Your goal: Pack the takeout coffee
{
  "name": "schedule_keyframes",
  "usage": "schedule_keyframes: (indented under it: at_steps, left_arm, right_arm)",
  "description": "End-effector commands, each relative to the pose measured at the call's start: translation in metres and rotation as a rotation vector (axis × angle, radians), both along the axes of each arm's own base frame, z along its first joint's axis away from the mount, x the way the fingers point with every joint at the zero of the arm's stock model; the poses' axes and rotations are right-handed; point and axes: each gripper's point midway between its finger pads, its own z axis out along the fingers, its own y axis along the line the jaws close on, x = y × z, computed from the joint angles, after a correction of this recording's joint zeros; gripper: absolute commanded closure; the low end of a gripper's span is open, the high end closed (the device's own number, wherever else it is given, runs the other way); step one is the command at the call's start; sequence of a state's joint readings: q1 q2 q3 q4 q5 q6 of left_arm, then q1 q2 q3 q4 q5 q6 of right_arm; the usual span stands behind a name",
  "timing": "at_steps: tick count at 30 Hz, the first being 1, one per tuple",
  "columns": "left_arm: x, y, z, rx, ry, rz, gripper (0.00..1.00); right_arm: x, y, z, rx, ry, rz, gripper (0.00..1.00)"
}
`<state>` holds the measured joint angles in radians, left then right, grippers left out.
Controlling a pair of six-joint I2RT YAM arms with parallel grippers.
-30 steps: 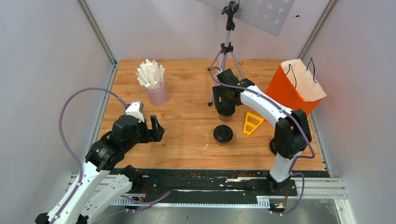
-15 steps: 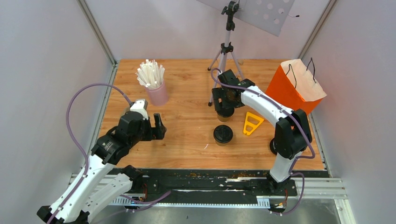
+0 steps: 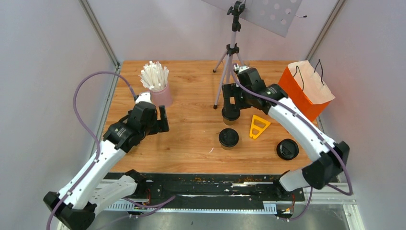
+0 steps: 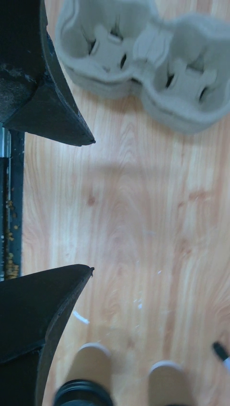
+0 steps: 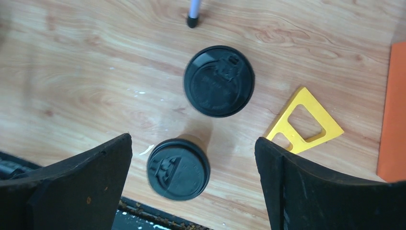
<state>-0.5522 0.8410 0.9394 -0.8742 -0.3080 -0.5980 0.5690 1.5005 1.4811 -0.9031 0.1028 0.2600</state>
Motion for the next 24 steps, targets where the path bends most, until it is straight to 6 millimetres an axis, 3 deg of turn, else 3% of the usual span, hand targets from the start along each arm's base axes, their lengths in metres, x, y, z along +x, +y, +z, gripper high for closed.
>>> schedule_keyframes:
  at_steps: [1, 5, 9, 12, 19, 24]
  left_arm:
    - [0.023, 0.035, 0.021, 0.106, -0.043, 0.237, 0.0]
    - [0.035, 0.032, 0.023, 0.079, -0.072, 0.267, 0.0]
    - [0.042, 0.07, 0.031, 0.107, -0.103, 0.438, 0.0]
    - [0.04, 0.104, 0.024, 0.091, -0.058, 0.583, 0.0]
    - [0.032, 0.152, 0.0, 0.033, 0.004, 0.86, 0.07]
    - [0.039, 0.166, -0.023, -0.005, 0.046, 0.956, 0.14]
  right_arm:
    - [-0.035, 0.007, 0.036, 0.105, -0.065, 0.059, 0.0]
    - [-0.076, 0.026, 0.042, 0.204, -0.098, 0.138, 0.0]
    - [-0.111, 0.036, 0.04, 0.289, -0.105, 0.195, 0.0]
    - [-0.128, 0.04, 0.039, 0.33, -0.097, 0.242, 0.0]
    - [-0.143, 0.048, 0.043, 0.4, -0.103, 0.315, 0.0]
    - [-0.143, 0.049, 0.037, 0.389, -0.103, 0.325, 0.0]
